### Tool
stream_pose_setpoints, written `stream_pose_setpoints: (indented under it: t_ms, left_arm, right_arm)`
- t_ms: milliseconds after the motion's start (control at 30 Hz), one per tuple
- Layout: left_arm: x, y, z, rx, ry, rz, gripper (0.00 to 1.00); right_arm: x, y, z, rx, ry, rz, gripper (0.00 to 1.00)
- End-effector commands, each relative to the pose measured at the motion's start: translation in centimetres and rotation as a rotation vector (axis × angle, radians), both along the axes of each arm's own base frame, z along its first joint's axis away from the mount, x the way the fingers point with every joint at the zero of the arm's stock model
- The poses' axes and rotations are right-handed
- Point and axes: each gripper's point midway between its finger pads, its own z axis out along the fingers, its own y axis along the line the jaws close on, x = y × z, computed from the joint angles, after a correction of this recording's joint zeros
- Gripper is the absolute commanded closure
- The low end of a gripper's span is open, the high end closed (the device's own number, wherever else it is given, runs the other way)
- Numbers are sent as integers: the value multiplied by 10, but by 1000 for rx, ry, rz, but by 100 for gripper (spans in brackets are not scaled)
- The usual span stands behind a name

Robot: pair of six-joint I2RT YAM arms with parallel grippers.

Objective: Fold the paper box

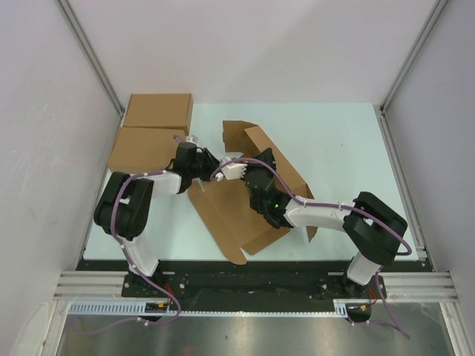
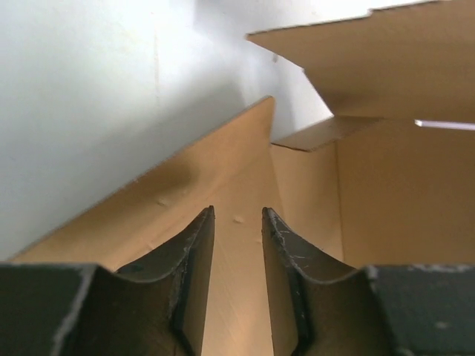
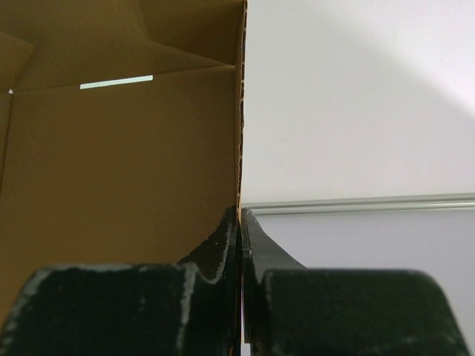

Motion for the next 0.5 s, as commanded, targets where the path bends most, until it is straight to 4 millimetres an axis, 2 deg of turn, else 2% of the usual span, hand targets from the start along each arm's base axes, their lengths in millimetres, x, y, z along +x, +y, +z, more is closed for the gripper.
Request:
stream_pose_setpoints:
  t_ms: [0, 200, 300, 400, 467]
  left_arm:
    - [18, 3, -3, 37, -19, 42, 64]
    - [26, 16, -35, 135, 37, 103, 74]
    - [26, 22, -52, 185, 72, 112, 76]
    - [25, 23, -65, 210, 105, 102, 76]
    - [25, 22, -63, 206, 101, 100, 76]
  right_arm:
    - [-1, -1, 15, 49, -40, -22, 99]
    - [-2, -1, 16, 57, -39, -21, 99]
    - [-2, -2, 15, 59, -34, -21, 99]
    - [-2, -2, 14, 63, -30, -21, 99]
    - [-2, -3, 14, 63, -29, -21, 99]
